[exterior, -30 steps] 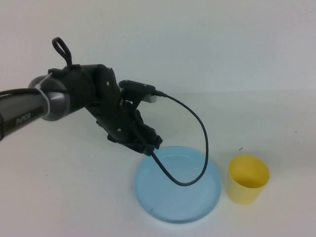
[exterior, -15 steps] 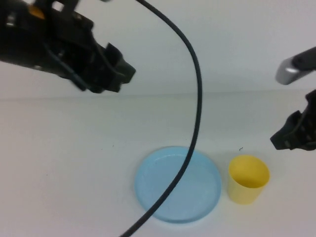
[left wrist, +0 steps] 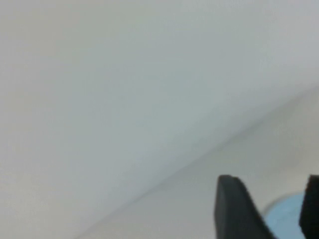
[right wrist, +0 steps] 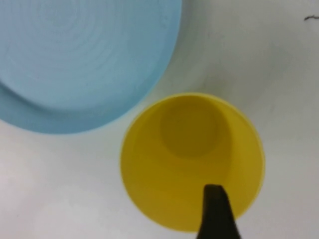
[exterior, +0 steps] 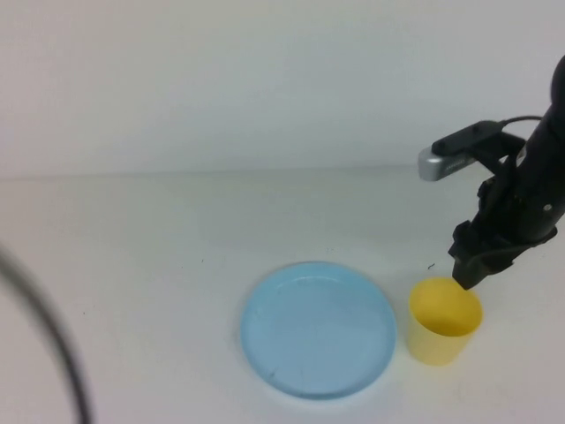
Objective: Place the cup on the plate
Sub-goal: Pick up the cup from the table
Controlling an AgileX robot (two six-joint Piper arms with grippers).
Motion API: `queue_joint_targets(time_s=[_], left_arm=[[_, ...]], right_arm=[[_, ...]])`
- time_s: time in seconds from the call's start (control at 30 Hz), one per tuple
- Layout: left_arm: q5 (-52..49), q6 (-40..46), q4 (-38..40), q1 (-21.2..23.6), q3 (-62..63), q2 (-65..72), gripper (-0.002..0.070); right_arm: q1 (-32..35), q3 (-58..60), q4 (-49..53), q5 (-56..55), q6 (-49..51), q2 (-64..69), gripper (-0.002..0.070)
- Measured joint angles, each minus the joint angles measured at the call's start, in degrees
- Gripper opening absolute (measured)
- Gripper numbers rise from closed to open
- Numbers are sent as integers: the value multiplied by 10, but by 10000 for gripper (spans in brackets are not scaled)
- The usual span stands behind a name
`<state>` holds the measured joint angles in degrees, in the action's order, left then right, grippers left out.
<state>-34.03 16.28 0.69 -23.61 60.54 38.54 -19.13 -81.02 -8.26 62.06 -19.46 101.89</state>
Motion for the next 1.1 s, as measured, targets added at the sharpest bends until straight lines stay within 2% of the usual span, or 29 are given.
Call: queue_joint_targets(time_s=[0.07, 0.33, 0.47, 0.57, 0.63, 0.73, 0.8, 0.87, 1.1], left_arm=[[11, -2, -22, 0, -40, -39, 0], [8, -16, -55, 0, -125, -79, 1], [24, -16, -133, 0, -167, -79, 1], [42, -22, -175, 0, -212, -82, 1], [52, -24, -181, 0, -237, -81, 1], [58, -30, -184, 0, -269, -82, 1], [63, -46, -189, 0, -288, -83, 1], [83, -84, -202, 0, -312, -88, 1], [120, -197, -273, 0, -358, -129, 1]], right_arm=[[0, -1, 0, 0, 6, 14, 437], [-15, -2, 17, -8, 11, 58, 426], [-17, -2, 31, -22, 21, 81, 396], [-18, -2, 32, -27, 26, 100, 341], [-18, -2, 35, -27, 27, 112, 274], [-18, -2, 36, -21, 28, 122, 123], [-18, -2, 36, -15, 28, 122, 53], [-18, -2, 36, -7, 28, 122, 34], [-18, -2, 48, 21, 30, 110, 31]])
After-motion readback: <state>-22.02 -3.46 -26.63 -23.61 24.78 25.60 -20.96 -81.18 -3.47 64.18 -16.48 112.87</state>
